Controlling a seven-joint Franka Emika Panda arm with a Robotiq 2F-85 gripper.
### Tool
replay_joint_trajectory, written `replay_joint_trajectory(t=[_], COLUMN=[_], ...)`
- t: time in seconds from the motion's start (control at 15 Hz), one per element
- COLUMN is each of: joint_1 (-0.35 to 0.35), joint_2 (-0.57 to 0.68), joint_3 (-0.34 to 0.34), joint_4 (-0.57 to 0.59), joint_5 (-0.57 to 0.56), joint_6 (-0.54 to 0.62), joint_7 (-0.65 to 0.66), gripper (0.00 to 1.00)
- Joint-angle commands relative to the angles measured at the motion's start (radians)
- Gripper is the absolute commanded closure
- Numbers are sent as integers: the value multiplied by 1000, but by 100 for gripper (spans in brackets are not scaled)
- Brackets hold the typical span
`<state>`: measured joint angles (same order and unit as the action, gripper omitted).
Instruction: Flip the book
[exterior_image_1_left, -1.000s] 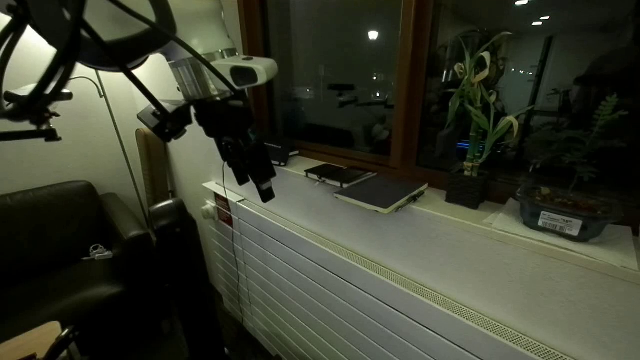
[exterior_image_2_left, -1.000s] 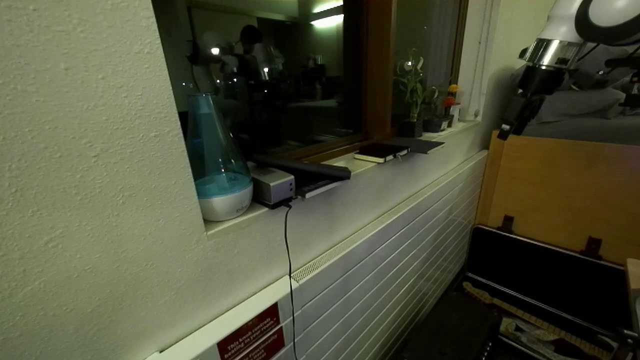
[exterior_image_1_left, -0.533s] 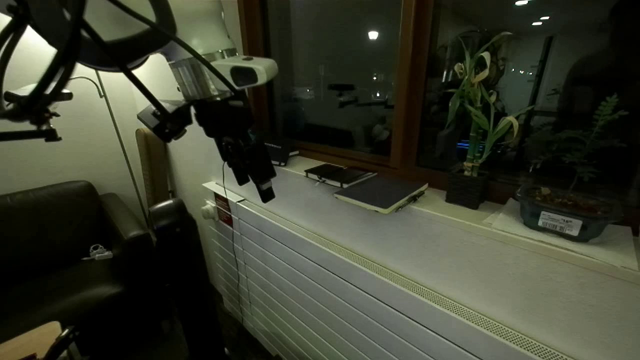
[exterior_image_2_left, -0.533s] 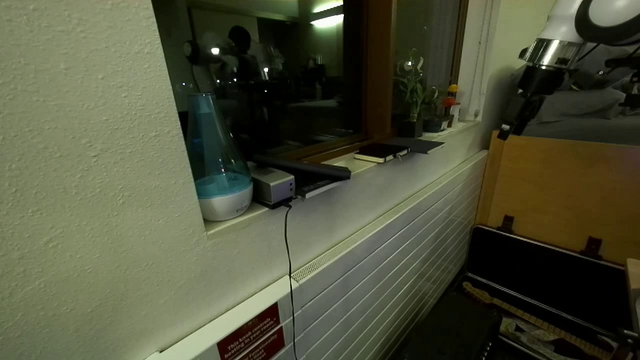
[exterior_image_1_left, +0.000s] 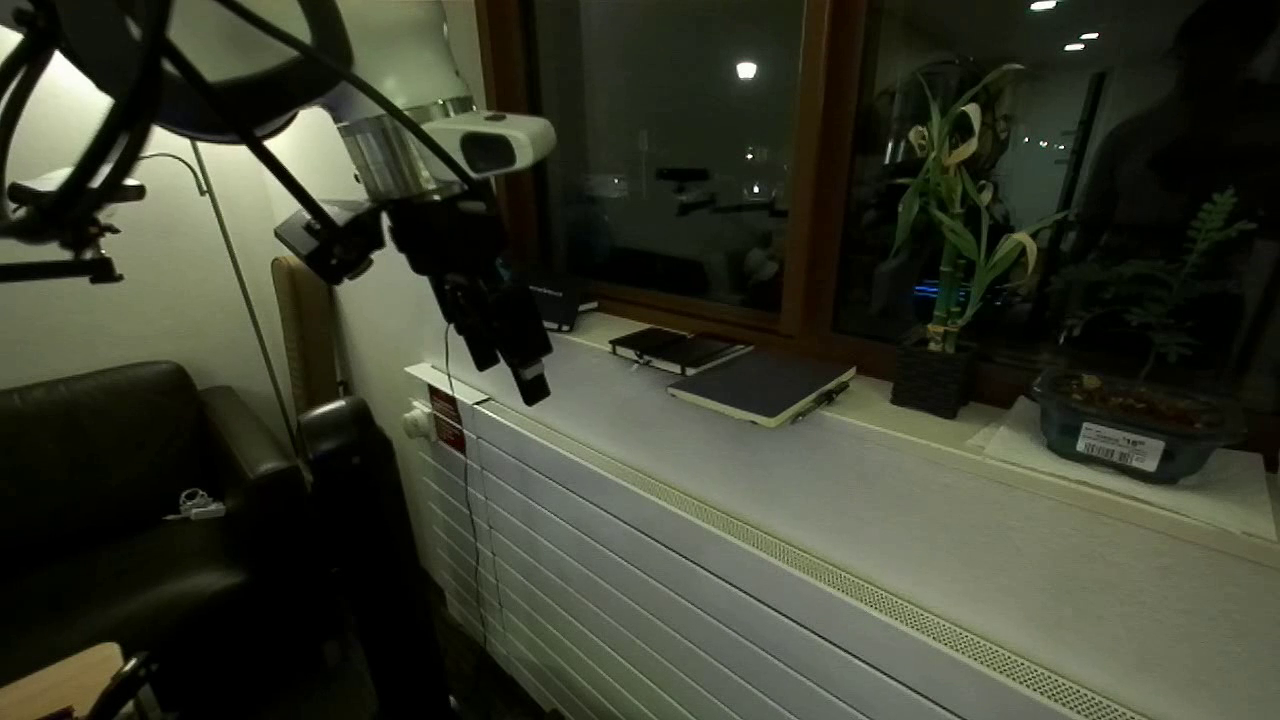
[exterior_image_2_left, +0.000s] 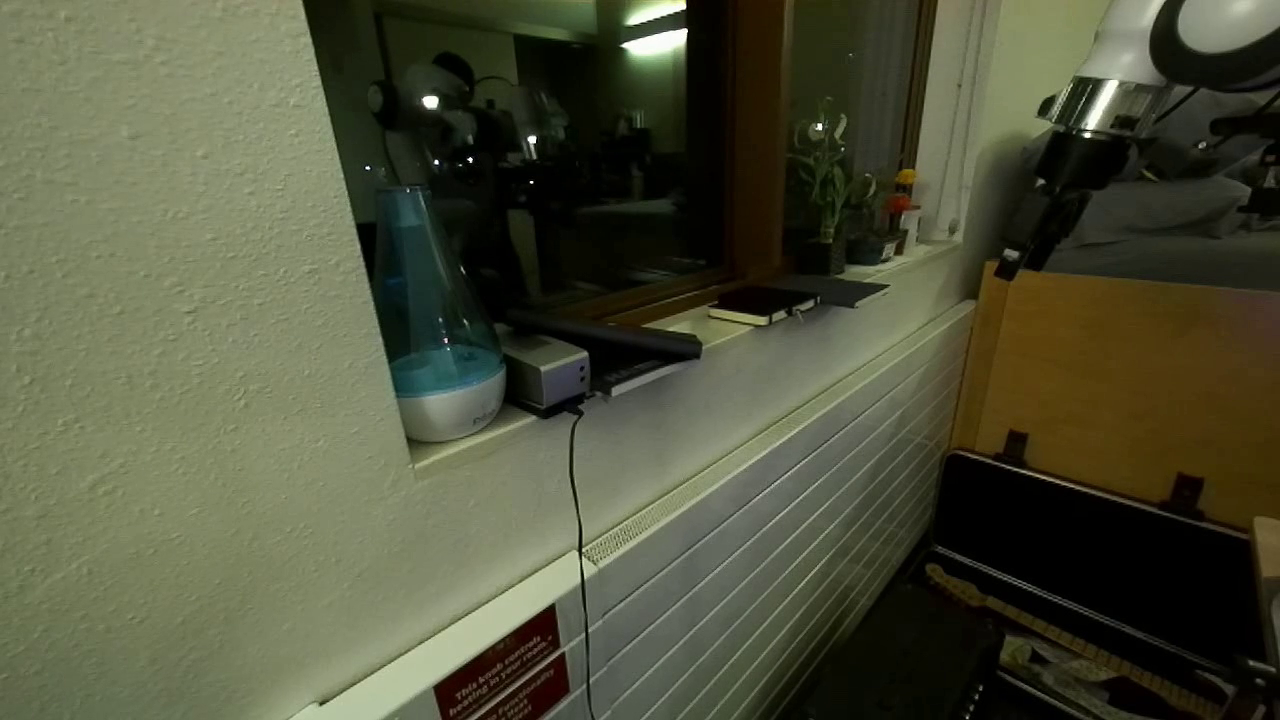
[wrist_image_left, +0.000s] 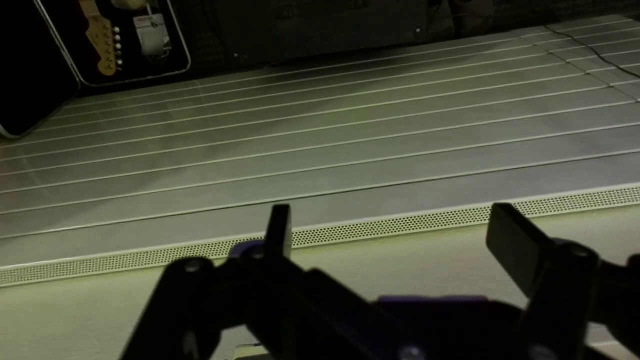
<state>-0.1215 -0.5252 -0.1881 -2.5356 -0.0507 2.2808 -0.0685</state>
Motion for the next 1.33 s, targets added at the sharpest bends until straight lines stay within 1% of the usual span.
replay_joint_trajectory(t=[0.0, 0.33, 0.53, 0.73, 1.07, 1.13, 1.27], joint_1=[-12, -12, -4, 27, 87, 102, 123], joint_2=[1, 1, 42, 112, 293, 326, 366], joint_3=[11, 11, 27, 55, 114, 127, 159], joint_4=[2, 2, 17, 40, 113, 133, 157], joint_5=[8, 8, 13, 44, 103, 100, 57], joint_6=[-3, -3, 22, 45, 124, 132, 161], joint_7=[-6, -6, 18, 44, 98, 84, 43], gripper=[0, 0, 0, 0, 0, 0, 0])
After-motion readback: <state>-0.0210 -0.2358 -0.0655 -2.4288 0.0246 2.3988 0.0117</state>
